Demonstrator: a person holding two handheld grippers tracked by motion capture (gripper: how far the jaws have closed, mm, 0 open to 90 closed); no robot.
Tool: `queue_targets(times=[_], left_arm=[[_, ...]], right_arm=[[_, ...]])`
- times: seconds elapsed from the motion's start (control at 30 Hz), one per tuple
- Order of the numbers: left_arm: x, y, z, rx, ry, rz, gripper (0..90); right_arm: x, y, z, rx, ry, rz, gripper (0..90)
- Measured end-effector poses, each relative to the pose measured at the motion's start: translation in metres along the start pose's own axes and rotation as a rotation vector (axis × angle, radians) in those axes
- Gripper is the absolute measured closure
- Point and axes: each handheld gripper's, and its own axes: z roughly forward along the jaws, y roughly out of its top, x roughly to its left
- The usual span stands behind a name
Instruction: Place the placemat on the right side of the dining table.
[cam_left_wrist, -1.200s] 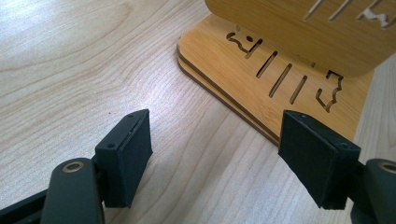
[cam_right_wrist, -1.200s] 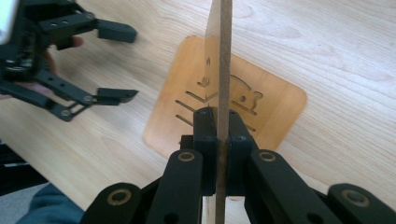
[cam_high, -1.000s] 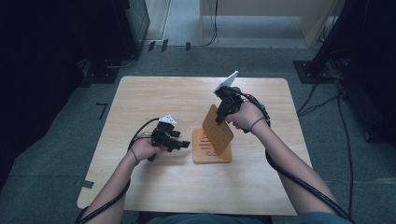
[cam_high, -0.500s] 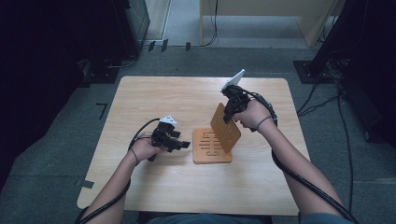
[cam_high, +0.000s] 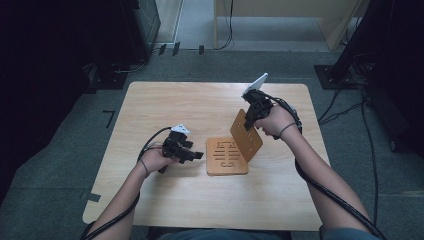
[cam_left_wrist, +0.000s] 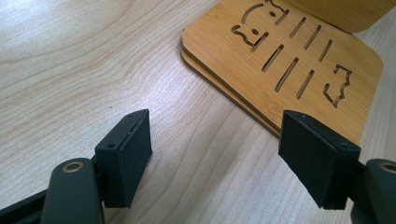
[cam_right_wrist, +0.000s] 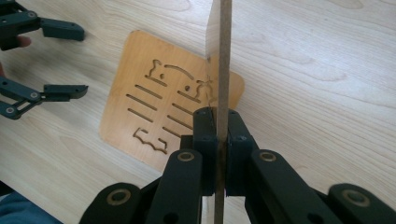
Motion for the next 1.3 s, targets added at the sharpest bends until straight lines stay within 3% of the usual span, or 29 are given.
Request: queue_targets(times=[0.73, 1.3], left_arm=[[0.0, -0.001, 0.001, 0.001, -0.004, 0.001, 24.4], [-0.001, -0.001, 0.001, 0.0, -0.002, 0.006, 24.4]], right_arm=[[-0.021, -0.004, -0.01, 0.005, 0.001, 0.049, 87.9], [-0.048, -0.004, -0.019, -0.021, -0.024, 0.122, 87.9]])
